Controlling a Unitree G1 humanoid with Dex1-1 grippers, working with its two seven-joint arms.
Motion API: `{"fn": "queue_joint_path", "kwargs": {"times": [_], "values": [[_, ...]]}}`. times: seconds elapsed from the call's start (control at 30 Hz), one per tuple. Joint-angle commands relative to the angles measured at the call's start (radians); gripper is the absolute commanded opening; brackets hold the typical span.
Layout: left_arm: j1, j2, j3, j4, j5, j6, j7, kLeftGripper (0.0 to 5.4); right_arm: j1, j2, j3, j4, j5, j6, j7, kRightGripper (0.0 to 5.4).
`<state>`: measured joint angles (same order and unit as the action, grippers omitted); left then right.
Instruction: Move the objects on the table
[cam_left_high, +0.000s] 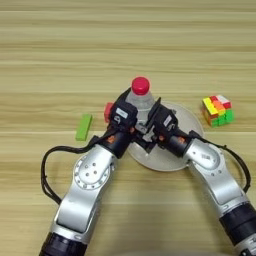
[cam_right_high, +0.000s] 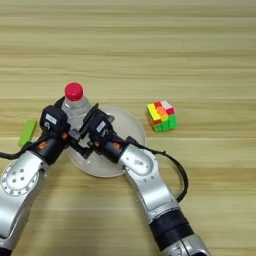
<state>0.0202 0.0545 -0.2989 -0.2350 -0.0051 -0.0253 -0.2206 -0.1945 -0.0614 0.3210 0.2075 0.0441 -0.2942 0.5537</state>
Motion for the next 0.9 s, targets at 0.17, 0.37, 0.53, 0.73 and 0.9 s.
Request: {"fn": "queue_joint_path", "kwargs": {"times": [0.17, 0.37, 0.53, 0.73, 0.9], "values": [[-0.016, -0.009, 0.002, -0.001, 0.002, -0.004, -0.001, 3.16, -0.024, 0.016, 0.001, 0.002, 0.014, 0.005, 0.009, 3.59], [-0.016, -0.008, 0.007, -0.001, 0.004, -0.004, 0.003, 3.16, -0.024, 0.018, -0.004, 0.005, 0.017, 0.007, 0.008, 3.54], [-0.017, -0.009, 0.014, 0.001, 0.006, -0.007, 0.007, 3.16, -0.027, 0.016, -0.009, 0.010, 0.015, 0.006, 0.003, 3.54], [-0.015, -0.018, 0.028, -0.009, -0.002, -0.022, 0.016, 4.05, -0.031, 0.013, -0.013, 0.020, 0.006, 0.002, -0.008, 3.39], [-0.013, -0.023, 0.026, -0.021, -0.009, -0.028, 0.014, 4.47, -0.033, 0.012, -0.017, 0.025, -0.001, -0.001, -0.018, 3.25]]}}
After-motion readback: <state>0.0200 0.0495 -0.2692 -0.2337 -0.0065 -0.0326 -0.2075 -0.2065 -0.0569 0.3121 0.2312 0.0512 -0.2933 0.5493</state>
